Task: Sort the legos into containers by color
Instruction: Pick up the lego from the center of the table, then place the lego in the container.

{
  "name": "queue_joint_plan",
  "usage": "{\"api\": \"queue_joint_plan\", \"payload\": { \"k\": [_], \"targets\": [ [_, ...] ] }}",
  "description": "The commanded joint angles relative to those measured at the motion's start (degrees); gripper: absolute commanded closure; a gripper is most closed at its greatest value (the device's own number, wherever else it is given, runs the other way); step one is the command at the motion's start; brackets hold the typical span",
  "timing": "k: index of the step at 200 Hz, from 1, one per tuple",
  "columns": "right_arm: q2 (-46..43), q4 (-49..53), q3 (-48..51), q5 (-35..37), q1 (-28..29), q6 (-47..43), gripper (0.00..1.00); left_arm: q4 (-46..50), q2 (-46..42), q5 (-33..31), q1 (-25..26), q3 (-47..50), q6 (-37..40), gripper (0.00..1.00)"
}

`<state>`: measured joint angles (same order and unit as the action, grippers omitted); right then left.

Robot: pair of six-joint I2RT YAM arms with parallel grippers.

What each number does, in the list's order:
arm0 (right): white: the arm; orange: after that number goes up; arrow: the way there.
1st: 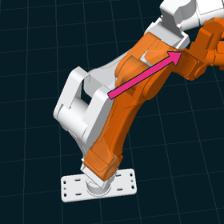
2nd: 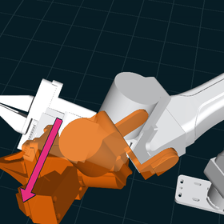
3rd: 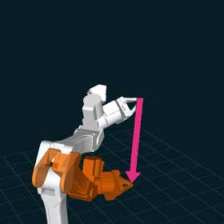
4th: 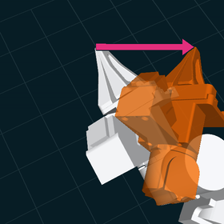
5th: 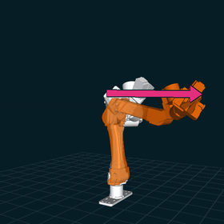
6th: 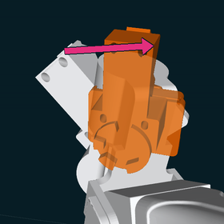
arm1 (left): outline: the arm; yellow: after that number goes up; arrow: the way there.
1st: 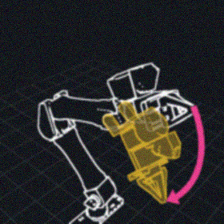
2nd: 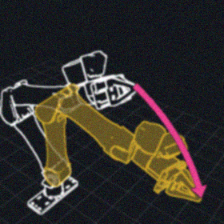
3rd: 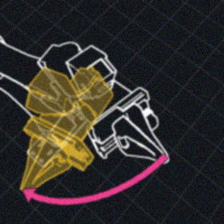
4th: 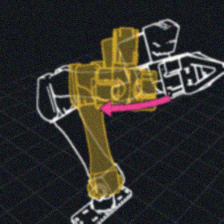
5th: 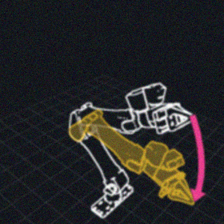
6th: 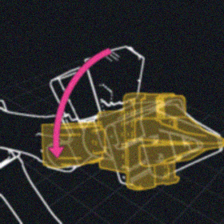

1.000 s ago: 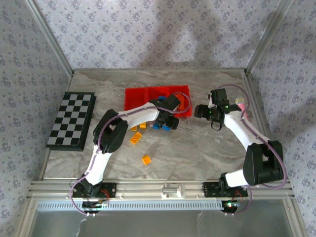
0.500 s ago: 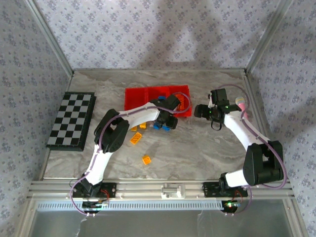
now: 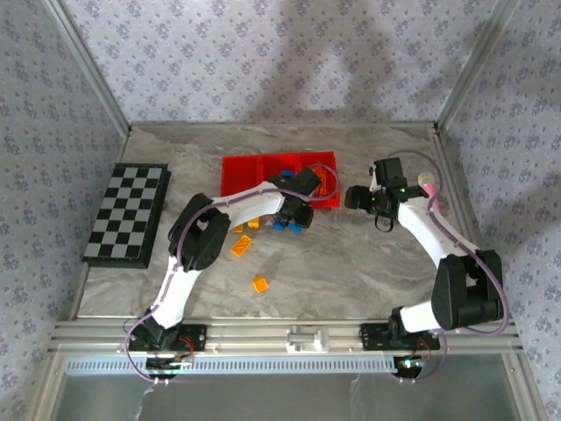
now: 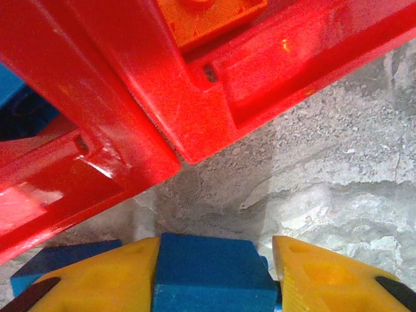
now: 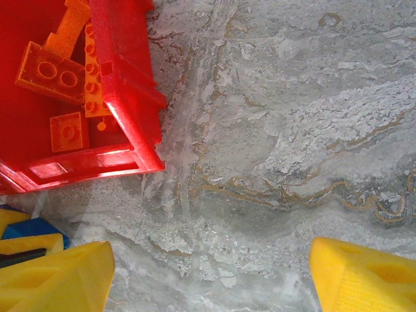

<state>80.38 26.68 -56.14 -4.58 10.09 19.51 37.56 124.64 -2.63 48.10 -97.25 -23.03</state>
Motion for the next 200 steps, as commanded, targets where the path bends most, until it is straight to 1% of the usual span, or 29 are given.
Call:
{"api": "queue_joint_plan", "payload": {
  "k": [1,71,97,114,130,158,175,200],
  "targets": [
    [-0.99,0.11,-0.03,-0.25,-0.46,-0.25,0.19,3.83,-2.7,-2.48,0.33,-0.79,0.7,0.69],
    [-0.66,0.17,-0.38,-0.31,-0.59,-0.25,0.19,6.32,-11.81,-7.8,-0.17,-1.62,2.65,0.69],
    [-0.69,0.13,-0.2,-0.43,-0.67,-0.25,0.19,6.36,-14.65,-9.2,-1.87,-2.05,3.74,0.68],
    [-0.75,0.18,-0.05,-0.57,-0.66,-0.26,0.19,6.07,-15.13,-9.93,-4.0,-2.74,5.01,0.67],
    [-0.93,0.3,0.06,-0.61,-0.66,-0.27,0.19,6.5,-13.99,-9.53,-6.79,-4.89,6.11,0.67],
    [-1.95,0.6,0.4,-0.87,-0.76,-0.78,0.19,4.17,-10.36,-8.22,-10.91,-9.33,8.2,0.67],
    [-2.74,0.71,0.58,-0.96,-0.7,-0.79,0.19,4.49,-6.81,-7.69,-12.25,-14.12,9.03,0.67],
    [-3.95,1.42,0.85,-0.81,-0.81,-0.98,0.19,5.2,-1.78,-6.85,-12.85,-22.37,10.67,0.67]
  ]
}}
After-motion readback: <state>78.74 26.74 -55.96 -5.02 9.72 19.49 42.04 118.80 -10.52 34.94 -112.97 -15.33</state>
